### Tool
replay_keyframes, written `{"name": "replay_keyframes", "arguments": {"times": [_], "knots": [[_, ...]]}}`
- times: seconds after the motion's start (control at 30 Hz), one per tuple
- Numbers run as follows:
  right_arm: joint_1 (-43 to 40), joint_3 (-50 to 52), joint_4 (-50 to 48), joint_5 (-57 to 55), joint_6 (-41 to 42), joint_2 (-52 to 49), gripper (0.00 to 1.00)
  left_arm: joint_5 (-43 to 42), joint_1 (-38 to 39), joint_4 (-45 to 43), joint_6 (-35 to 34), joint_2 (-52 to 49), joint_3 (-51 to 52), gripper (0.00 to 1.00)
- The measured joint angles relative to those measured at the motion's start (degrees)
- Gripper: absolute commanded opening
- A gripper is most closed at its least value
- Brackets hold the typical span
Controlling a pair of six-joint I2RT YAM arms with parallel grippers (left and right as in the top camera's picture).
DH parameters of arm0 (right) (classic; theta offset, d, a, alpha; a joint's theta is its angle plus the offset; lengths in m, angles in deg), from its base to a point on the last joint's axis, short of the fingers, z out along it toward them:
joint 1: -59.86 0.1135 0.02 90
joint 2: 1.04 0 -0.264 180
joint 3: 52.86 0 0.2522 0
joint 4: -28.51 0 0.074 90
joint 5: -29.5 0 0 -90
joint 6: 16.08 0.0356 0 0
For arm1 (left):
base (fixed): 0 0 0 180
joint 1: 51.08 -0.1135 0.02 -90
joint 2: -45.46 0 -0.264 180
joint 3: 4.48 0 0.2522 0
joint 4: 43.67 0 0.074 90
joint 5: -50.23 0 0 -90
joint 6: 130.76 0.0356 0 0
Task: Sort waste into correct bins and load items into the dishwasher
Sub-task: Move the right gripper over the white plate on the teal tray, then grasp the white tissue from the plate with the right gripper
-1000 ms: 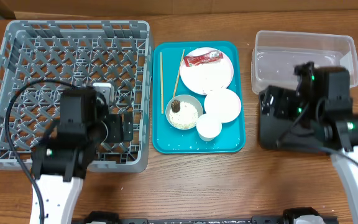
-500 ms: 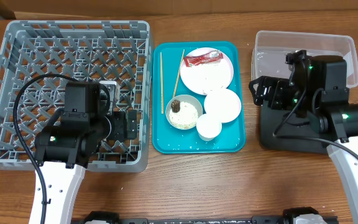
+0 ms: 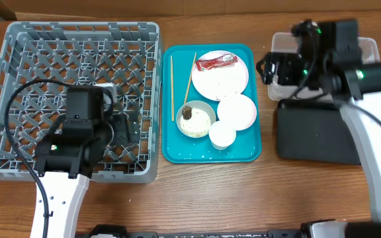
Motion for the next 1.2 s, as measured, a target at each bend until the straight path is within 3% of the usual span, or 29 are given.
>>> {"name": "replay_keyframes", "arguments": {"times": [0.17,0.57,0.83,1.2], "knots": [[3.5,-7.7,0.1,-5.0,-1.8,-9.0,1.00,1.5,-2.9,0.0,-2.4,0.0,0.0,1.00],[9.8,-8.3,-7.2,-9.5,-2.3,-21.0,0.90,2.1,-3.1,0.0,-3.6,0.0,0.0,1.00],[10.7,-8.3,-10.3,-12.9,2.7,-26.6,0.84,2.1,-3.1,0.0,-3.6,0.0,0.0,1.00],[10.7,-8.3,-16.2,-13.9,7.7,-32.2,0.83,2.1,-3.1,0.0,-3.6,0.0,0.0,1.00]]}}
